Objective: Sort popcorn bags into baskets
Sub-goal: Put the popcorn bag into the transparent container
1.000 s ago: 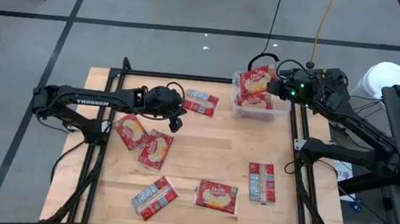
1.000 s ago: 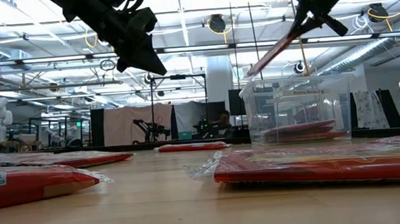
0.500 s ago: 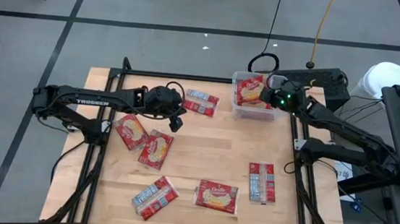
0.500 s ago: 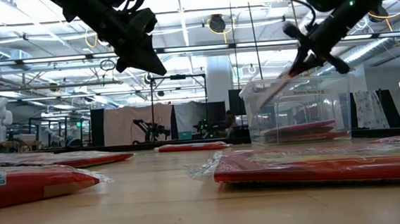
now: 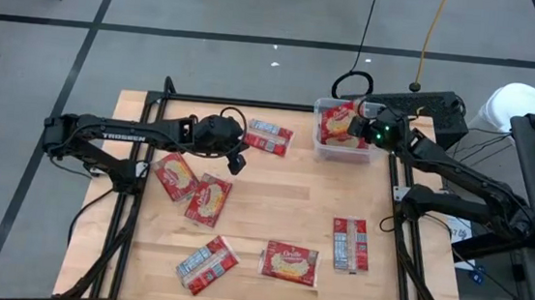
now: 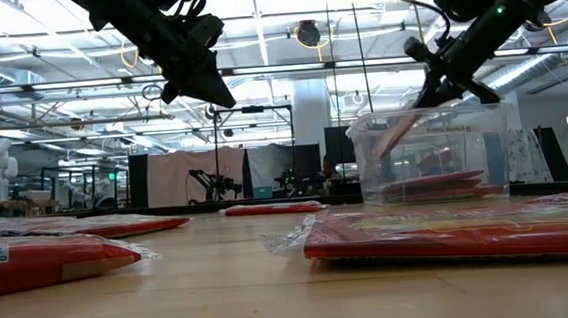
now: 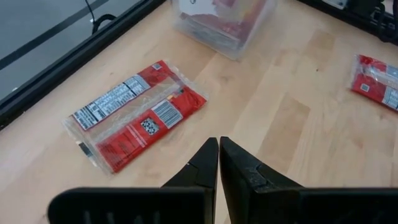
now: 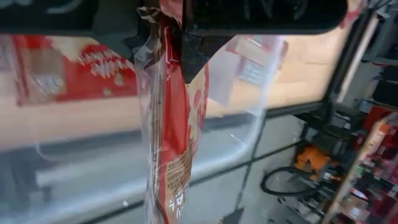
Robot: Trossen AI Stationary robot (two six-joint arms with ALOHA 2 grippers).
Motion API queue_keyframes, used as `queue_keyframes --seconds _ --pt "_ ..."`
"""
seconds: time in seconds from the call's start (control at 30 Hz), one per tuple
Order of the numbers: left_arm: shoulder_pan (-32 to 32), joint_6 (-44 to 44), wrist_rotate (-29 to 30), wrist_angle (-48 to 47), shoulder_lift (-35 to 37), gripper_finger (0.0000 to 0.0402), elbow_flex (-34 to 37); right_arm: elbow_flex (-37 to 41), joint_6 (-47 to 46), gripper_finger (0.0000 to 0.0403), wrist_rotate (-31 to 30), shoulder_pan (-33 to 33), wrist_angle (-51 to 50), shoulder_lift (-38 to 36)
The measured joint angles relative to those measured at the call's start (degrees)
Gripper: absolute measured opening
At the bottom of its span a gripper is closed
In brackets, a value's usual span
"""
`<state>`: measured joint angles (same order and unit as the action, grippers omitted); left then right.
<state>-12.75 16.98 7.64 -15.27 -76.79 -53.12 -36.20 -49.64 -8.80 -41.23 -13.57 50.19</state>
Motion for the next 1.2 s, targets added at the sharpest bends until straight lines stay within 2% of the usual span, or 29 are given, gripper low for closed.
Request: queue_keyframes --seconds 0.43,0.87,1.2 --pt "-0.02 -2.02 0.57 0.0 0.0 0.0021 0.0 -0.43 1.27 0.0015 -1.68 0.0 -6.72 -0.02" --pt "-0.09 -1.19 0.57 0.0 0.0 0.0021 0.0 -0.43 2.17 0.0082 -3.07 0.02 -6.79 -0.1" --pt "-0.09 1.21 0.54 -2.74 0.0 0.0021 0.02 -0.43 2.37 0.0089 -4.17 0.02 -6.92 -4.26"
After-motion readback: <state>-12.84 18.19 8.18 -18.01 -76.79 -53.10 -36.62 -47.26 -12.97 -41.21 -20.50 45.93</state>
